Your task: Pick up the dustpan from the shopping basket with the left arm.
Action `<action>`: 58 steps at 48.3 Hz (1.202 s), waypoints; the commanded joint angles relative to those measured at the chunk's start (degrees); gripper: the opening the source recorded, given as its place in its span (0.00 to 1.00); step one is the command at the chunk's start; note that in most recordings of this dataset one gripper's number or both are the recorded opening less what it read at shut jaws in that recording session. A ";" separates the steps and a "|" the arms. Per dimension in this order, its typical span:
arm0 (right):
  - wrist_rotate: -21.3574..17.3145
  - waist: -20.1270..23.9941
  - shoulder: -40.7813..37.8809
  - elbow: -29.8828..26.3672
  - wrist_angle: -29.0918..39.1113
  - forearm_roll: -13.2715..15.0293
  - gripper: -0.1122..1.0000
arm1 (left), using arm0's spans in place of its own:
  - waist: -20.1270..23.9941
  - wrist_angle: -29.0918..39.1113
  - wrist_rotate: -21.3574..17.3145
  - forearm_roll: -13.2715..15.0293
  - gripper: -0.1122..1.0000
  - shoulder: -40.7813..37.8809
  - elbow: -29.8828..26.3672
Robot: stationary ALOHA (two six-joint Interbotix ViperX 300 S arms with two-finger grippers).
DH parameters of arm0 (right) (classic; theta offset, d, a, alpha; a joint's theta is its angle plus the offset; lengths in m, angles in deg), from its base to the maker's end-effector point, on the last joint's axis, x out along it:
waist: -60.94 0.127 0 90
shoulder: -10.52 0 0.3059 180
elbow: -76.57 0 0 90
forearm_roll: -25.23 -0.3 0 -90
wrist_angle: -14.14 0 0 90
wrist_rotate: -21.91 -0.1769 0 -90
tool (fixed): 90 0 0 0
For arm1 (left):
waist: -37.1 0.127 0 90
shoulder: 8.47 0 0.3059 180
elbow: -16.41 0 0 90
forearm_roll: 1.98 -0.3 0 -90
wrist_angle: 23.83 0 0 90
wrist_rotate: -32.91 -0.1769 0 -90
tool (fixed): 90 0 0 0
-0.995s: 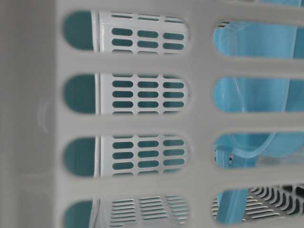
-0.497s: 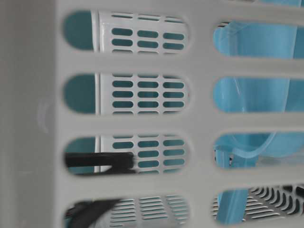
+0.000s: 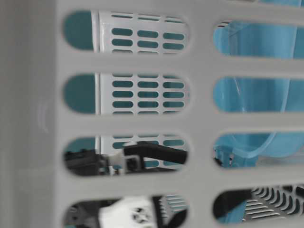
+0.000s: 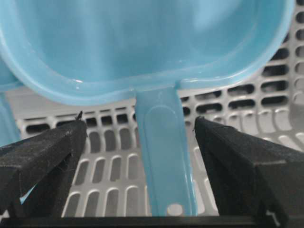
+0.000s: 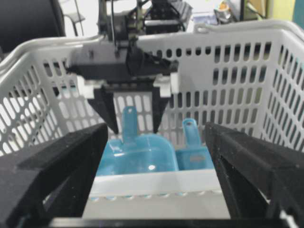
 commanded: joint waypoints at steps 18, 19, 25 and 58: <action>-0.09 0.18 0.00 0.09 0.53 -0.26 0.81 | 0.18 -0.62 6.24 -0.09 0.78 -0.62 0.97; -0.09 0.09 0.09 0.18 0.53 -0.26 0.81 | 0.18 -0.62 6.59 -0.09 0.74 -0.53 0.97; -0.09 0.09 0.09 0.44 0.53 -0.26 0.81 | -0.18 -0.62 7.29 -0.09 0.40 -0.26 0.70; -0.18 0.09 1.23 1.23 0.53 -0.53 0.81 | 0.53 7.65 7.29 -0.09 0.35 12.04 -13.71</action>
